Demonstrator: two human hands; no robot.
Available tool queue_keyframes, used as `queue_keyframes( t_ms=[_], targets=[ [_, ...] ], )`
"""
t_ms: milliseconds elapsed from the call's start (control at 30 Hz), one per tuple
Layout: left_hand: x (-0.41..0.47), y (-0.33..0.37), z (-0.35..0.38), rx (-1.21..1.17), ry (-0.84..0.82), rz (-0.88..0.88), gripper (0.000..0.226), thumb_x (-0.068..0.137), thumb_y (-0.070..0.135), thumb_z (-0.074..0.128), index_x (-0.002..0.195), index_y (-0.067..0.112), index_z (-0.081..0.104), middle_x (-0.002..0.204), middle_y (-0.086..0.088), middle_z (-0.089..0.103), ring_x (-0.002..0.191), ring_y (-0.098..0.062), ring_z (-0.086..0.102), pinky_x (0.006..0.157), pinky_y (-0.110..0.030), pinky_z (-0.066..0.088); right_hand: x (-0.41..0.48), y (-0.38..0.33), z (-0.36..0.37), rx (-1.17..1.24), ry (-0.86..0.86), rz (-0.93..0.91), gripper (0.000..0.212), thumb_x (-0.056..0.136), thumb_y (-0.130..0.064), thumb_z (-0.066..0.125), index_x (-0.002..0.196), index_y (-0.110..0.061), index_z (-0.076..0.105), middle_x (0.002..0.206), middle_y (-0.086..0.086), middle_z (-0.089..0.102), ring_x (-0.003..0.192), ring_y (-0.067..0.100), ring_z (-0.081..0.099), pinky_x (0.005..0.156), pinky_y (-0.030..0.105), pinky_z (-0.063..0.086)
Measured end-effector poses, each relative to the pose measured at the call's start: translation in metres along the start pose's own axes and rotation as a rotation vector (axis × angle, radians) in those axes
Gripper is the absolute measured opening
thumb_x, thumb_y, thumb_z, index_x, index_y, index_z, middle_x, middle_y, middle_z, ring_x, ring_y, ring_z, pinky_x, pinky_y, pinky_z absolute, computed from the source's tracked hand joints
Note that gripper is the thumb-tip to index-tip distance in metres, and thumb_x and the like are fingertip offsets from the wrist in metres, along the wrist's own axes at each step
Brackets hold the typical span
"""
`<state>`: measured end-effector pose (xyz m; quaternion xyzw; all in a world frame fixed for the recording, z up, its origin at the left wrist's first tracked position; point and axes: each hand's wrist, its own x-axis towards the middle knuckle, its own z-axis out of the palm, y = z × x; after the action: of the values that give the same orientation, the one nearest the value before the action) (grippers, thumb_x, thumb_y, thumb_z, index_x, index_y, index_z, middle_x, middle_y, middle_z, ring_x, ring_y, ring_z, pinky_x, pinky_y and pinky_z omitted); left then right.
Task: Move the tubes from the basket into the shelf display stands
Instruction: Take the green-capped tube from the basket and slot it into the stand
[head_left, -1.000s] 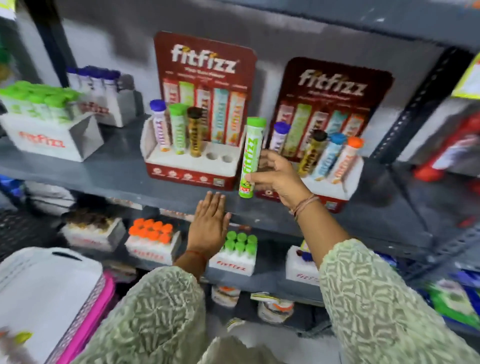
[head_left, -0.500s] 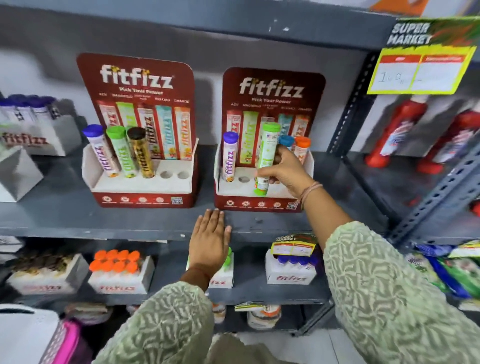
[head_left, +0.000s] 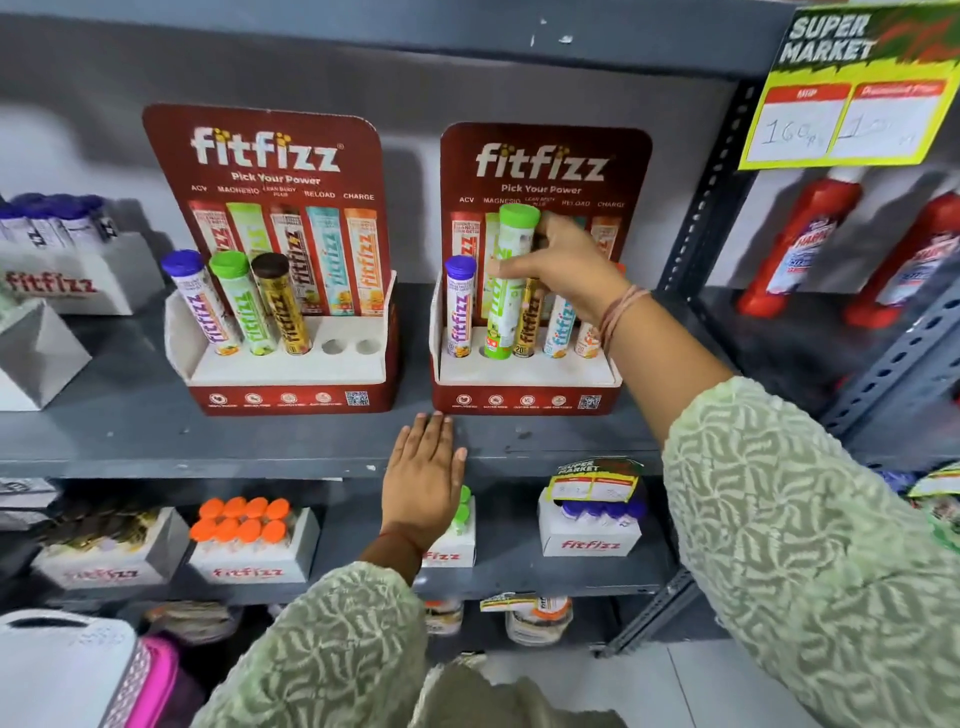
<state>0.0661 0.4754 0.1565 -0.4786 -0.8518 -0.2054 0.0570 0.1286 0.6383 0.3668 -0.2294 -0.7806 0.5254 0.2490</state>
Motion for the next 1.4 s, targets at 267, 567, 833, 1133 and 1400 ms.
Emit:
queue_keyframes(
  t_ms=[267, 567, 833, 1133, 1400],
  targets=[
    [-0.001, -0.002, 0.0, 0.003, -0.023, 0.021, 0.075, 0.097, 0.043, 0.0, 0.122, -0.005, 0.053, 0.125, -0.023, 0.056, 0.118, -0.037, 0.048, 0.101, -0.052, 0.023, 0.015, -0.039, -0.009, -0.347, -0.05, 0.017, 0.042, 0.065, 0.011, 0.062, 0.094, -0.018, 0.054, 0.082, 0.003, 0.054, 0.073, 0.02, 0.059, 0.047, 0.023, 0.053],
    [0.0, -0.002, -0.001, 0.001, -0.035, 0.028, 0.075, 0.097, 0.043, 0.0, 0.122, -0.004, 0.053, 0.125, -0.022, 0.056, 0.118, -0.037, 0.048, 0.1, -0.052, 0.023, 0.03, -0.045, -0.012, -0.647, -0.193, 0.054, 0.029, 0.076, -0.003, 0.066, 0.106, -0.003, 0.065, 0.102, 0.011, 0.063, 0.072, 0.011, 0.059, 0.056, 0.015, 0.054],
    [-0.001, -0.002, -0.002, -0.001, -0.032, 0.05, 0.077, 0.097, 0.043, -0.001, 0.121, -0.005, 0.053, 0.124, -0.023, 0.056, 0.118, -0.037, 0.048, 0.101, -0.051, 0.023, 0.033, -0.027, -0.003, -0.844, -0.033, -0.039, 0.041, 0.066, -0.019, 0.079, 0.103, -0.006, 0.068, 0.114, 0.011, 0.067, 0.103, 0.021, 0.06, 0.081, 0.023, 0.043],
    [0.0, -0.003, 0.001, 0.029, -0.035, 0.083, 0.078, 0.092, 0.048, -0.005, 0.133, -0.001, 0.039, 0.139, -0.019, 0.041, 0.132, -0.031, 0.03, 0.109, -0.038, 0.009, 0.039, -0.022, 0.003, -0.84, 0.053, -0.054, 0.043, 0.067, -0.02, 0.078, 0.104, -0.001, 0.066, 0.113, 0.014, 0.067, 0.103, 0.024, 0.061, 0.092, 0.032, 0.05],
    [0.0, -0.003, 0.001, 0.089, -0.016, 0.086, 0.079, 0.082, 0.044, -0.011, 0.142, 0.006, 0.022, 0.15, -0.011, 0.023, 0.138, -0.024, 0.012, 0.109, -0.03, -0.006, 0.037, -0.004, 0.014, -0.848, 0.02, -0.016, 0.043, 0.063, -0.02, 0.081, 0.101, -0.004, 0.067, 0.109, 0.013, 0.069, 0.099, 0.024, 0.062, 0.093, 0.038, 0.051]
  ],
)
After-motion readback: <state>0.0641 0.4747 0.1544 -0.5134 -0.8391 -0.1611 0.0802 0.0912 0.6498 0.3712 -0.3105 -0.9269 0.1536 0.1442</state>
